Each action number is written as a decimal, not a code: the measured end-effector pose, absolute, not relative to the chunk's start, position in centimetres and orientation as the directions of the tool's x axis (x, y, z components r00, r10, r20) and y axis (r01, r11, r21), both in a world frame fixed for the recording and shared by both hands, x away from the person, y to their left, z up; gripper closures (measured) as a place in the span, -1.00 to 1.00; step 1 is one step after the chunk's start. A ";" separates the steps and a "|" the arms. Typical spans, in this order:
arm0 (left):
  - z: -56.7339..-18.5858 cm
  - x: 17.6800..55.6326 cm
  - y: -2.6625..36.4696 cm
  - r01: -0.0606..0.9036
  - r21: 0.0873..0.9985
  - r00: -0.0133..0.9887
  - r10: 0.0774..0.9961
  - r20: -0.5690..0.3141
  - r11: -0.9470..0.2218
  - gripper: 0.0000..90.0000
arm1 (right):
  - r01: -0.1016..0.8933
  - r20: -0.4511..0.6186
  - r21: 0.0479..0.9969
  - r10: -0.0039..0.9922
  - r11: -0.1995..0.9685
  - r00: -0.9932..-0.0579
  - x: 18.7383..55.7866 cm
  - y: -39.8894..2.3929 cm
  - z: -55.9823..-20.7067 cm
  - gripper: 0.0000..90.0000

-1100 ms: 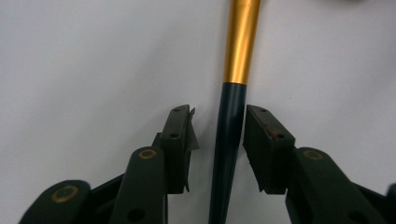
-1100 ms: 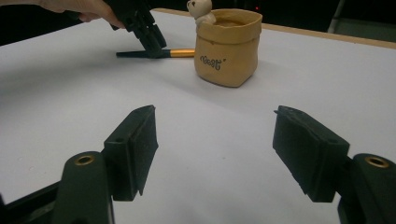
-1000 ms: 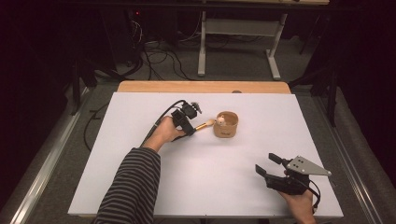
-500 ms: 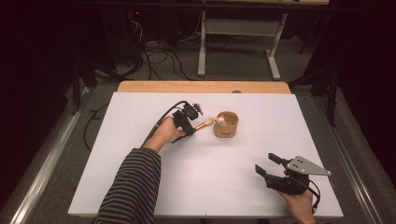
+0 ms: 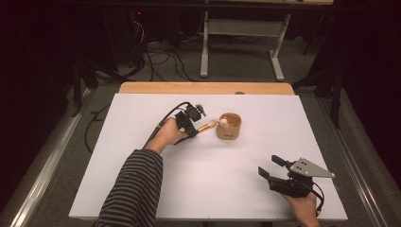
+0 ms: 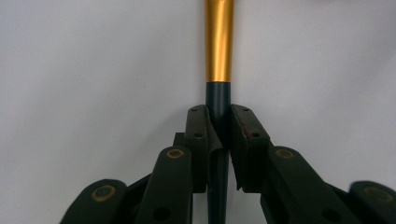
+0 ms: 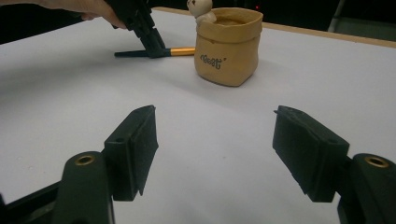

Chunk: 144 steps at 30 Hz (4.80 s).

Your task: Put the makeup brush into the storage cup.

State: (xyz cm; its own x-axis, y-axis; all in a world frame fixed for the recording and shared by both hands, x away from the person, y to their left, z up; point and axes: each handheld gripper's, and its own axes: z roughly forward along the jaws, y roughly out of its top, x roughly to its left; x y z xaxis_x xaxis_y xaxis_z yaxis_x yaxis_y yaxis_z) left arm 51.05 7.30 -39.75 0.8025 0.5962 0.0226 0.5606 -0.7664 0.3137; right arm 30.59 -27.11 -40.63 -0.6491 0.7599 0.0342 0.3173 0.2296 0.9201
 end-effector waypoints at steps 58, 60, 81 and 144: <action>-36.7 49.7 8.5 0.537 0.409 0.800 0.600 0.034 -0.738 0.74 | 0.314 0.032 0.921 0.762 0.229 -0.647 30.5 -27.1 -40.6 -0.28; -36.5 49.5 8.5 0.534 0.415 0.800 0.600 0.036 -0.737 0.74 | 0.319 0.035 0.920 0.762 0.228 -0.646 30.5 -27.1 -40.6 -0.28; -34.5 48.6 9.8 0.530 0.481 0.790 0.613 0.021 -0.699 0.74 | 0.318 0.037 0.921 0.760 0.226 -0.649 30.5 -27.1 -40.6 -0.28; -32.5 39.7 16.4 0.471 0.714 0.778 0.625 -0.060 -0.518 0.74 | 0.323 0.039 0.919 0.763 0.226 -0.645 30.5 -27.0 -40.6 -0.28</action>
